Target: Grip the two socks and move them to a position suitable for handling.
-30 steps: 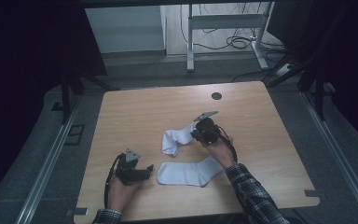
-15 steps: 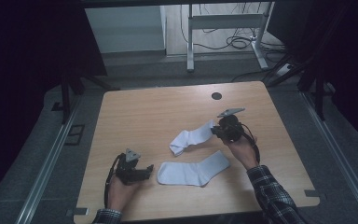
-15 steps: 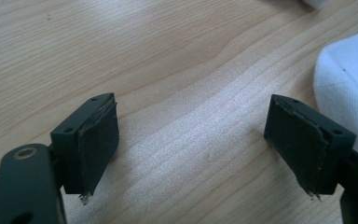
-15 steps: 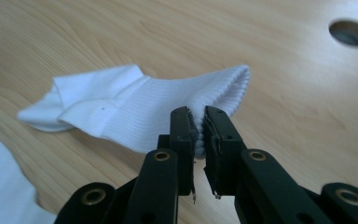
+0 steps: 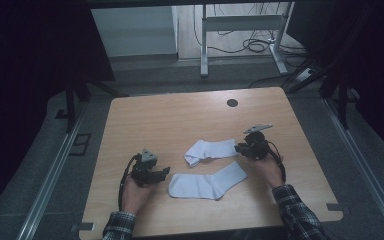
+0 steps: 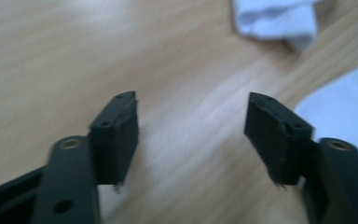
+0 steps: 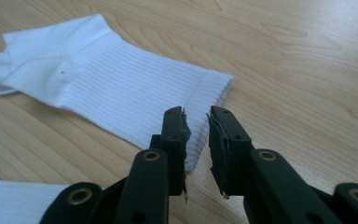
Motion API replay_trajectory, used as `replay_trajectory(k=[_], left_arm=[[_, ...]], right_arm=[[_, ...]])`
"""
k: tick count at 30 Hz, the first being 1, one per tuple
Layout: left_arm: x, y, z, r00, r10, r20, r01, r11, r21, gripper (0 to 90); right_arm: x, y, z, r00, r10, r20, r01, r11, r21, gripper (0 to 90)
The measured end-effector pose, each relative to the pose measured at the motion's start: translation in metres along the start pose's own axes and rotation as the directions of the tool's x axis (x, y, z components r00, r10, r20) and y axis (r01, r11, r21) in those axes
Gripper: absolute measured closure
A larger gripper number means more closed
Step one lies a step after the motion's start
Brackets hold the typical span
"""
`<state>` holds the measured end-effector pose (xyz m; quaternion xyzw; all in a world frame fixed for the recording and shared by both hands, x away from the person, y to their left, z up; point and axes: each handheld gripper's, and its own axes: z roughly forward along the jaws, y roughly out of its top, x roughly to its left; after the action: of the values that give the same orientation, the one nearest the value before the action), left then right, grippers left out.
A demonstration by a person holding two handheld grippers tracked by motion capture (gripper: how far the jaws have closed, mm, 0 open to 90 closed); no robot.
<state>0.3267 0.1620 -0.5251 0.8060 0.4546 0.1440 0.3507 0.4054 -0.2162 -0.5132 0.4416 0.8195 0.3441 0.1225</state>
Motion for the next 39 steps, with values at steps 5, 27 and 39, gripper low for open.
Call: replay_trajectory(k=[5, 27, 39], left_arm=[[-0.003, 0.019, 0.016, 0.9986, -0.024, 0.047, 0.025, 0.9992, -0.03, 46.2], [-0.026, 0.049, 0.066, 0.9923, 0.044, 0.116, -0.049, 0.9977, 0.045, 85.6], [-0.037, 0.098, -0.003, 0.9804, 0.196, 0.019, -0.195, 0.9791, -0.06, 83.1]], right_arm=[[0.001, -0.002, 0.005, 1.0, -0.006, -0.004, 0.006, 1.0, 0.007, 75.9], [-0.001, -0.007, 0.016, 0.9998, -0.002, -0.02, 0.002, 1.0, 0.001, 73.3], [0.011, -0.004, 0.018, 0.9982, -0.055, -0.025, 0.055, 0.998, 0.016, 72.8]])
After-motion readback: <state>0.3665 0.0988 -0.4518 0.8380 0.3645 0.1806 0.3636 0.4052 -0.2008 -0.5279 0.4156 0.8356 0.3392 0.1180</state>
